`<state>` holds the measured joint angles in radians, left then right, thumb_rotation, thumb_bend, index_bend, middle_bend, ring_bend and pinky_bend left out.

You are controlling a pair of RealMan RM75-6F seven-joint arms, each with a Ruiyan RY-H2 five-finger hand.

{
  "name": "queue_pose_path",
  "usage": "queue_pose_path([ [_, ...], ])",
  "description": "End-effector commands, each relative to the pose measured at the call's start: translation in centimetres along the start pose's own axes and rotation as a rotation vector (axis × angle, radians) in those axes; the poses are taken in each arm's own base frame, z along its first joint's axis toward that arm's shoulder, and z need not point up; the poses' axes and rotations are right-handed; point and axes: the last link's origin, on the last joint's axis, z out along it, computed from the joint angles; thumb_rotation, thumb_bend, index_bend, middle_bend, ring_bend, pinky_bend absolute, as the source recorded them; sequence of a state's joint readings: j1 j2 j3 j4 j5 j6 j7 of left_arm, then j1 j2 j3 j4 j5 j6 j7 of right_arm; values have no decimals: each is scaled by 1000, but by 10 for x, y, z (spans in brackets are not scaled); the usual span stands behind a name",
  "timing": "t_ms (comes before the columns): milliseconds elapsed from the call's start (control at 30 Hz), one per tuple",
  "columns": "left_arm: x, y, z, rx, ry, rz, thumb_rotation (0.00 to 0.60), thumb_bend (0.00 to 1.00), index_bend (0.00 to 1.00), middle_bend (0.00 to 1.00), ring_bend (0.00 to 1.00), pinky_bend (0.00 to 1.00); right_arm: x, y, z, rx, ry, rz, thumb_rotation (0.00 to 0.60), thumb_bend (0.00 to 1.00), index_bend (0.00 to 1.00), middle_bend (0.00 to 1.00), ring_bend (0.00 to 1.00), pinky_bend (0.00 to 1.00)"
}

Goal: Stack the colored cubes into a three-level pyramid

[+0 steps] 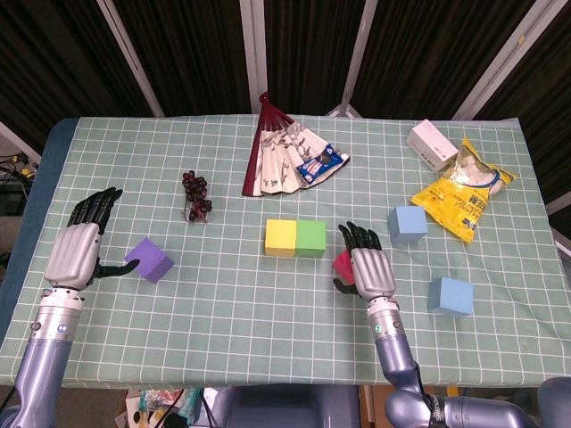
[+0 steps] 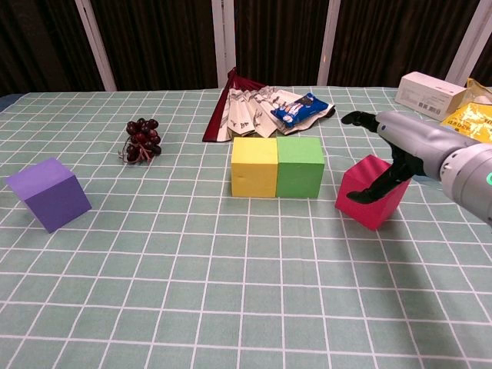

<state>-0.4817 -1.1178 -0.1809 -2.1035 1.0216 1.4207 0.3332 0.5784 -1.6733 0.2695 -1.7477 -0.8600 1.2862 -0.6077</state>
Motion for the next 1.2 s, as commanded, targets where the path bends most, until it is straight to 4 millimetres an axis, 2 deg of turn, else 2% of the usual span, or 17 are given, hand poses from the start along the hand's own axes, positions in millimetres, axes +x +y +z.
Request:
queue_pose_path([
  [33, 1, 0, 0, 0, 3, -4, 600, 146, 0, 23, 0, 0, -3, 3, 6, -17, 14, -26, 600, 248, 0, 0, 0, 0],
  [233, 0, -2, 1, 19, 6, -9, 600, 145, 0, 23, 0, 0, -1, 20, 12, -74, 34, -64, 600, 248, 0, 0, 0, 0],
  [533, -1, -1, 1, 23, -2, -12, 600, 146, 0, 24, 0, 0, 4, 44, 5, -139, 32, -111, 600, 248, 0, 0, 0, 0],
  [800, 0, 1, 0, 19, 0, -20, 600, 146, 0, 25, 0, 0, 16, 59, 8, -167, 49, -130, 600, 248, 0, 0, 0, 0],
  [933, 0, 1, 0, 18, -1, -23, 600, 145, 0, 25, 0, 0, 19, 57, 5, -130, 37, -135, 600, 248, 0, 0, 0, 0],
  [1067, -1, 3, 0, 13, -8, -26, 600, 146, 0, 26, 0, 0, 17, 53, 4, -61, 23, -150, 600, 248, 0, 70, 0, 0],
  [1200, 0, 3, -1, 12, -4, -32, 600, 146, 0, 27, 0, 0, 16, 53, 7, -28, 11, -160, 600, 248, 0, 199, 2, 0],
])
